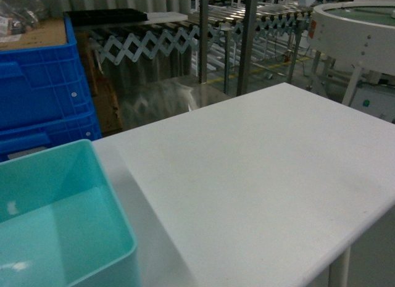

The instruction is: Pick red block from blue box to shelf

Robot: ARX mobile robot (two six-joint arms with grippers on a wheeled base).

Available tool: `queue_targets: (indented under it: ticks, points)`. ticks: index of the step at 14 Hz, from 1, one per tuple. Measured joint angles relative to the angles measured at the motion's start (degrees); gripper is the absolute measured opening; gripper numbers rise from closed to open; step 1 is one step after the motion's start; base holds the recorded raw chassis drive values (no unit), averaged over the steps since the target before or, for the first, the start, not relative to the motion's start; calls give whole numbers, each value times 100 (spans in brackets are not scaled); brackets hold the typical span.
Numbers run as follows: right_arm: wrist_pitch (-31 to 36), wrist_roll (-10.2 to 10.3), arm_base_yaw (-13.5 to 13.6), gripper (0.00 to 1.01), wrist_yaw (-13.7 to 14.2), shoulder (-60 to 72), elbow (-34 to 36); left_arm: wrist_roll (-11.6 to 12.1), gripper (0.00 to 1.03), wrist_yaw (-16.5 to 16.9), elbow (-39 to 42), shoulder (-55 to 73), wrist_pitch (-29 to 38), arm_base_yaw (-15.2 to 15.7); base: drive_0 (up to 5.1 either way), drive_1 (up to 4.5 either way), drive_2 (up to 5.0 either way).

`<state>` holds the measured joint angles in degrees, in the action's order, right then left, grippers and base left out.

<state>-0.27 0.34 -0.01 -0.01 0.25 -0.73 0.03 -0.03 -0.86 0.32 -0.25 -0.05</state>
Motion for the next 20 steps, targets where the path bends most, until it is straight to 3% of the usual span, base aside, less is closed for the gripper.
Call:
queue_targets:
  ticks: [20]
  points:
    - [0, 0, 0, 28, 0, 0, 0, 0, 98, 0, 0, 0, 2, 0, -155, -155, -155]
